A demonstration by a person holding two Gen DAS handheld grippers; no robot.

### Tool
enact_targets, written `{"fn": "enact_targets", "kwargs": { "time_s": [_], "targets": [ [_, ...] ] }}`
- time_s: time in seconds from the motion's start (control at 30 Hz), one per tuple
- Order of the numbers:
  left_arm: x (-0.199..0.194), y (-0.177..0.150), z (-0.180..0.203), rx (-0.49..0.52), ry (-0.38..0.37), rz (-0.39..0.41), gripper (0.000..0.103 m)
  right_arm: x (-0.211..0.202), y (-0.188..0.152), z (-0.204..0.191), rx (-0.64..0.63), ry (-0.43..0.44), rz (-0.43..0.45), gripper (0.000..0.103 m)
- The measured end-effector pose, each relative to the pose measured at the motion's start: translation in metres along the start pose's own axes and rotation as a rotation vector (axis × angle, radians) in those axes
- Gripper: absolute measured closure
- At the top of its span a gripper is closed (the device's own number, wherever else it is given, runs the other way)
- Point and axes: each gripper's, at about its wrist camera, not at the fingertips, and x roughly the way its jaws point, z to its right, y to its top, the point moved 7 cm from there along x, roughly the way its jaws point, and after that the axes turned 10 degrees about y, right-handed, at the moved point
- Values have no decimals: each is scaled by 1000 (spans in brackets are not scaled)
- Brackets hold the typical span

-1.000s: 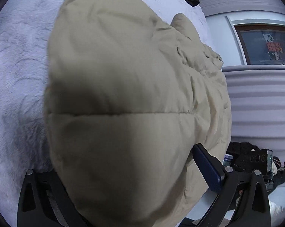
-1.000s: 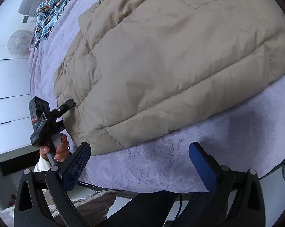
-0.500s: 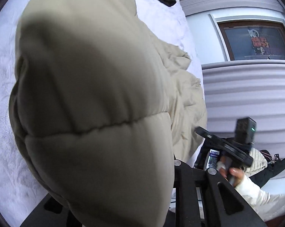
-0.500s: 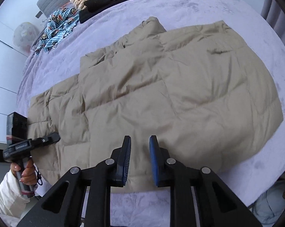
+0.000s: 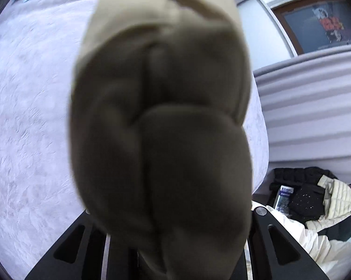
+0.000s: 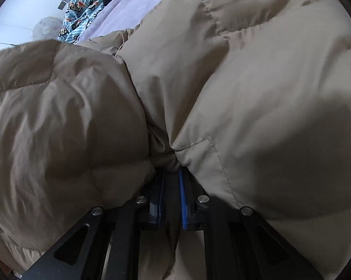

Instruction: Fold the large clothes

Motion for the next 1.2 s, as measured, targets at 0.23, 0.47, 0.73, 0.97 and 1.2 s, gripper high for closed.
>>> {"fn": "enact_targets", "kwargs": {
  "time_s": [0.23, 0.47, 0.73, 0.97, 1.2],
  "targets": [
    [31, 23, 93, 140, -67, -110, 35, -83, -9, 16, 50, 123, 88, 87],
    [110, 54, 163, 150, -281, -205, 34, -173, -49, 87, 217, 128, 263, 82],
    [178, 58, 180, 312, -10, -116, 34, -243, -102, 102, 299, 130, 417, 29],
    [163, 72, 178, 375, 42, -52, 34, -249, -86, 73, 204, 253, 400, 18],
    [83, 100, 116, 388, 253, 275, 34, -215, -45, 73, 177, 14, 349, 81]
  ]
}}
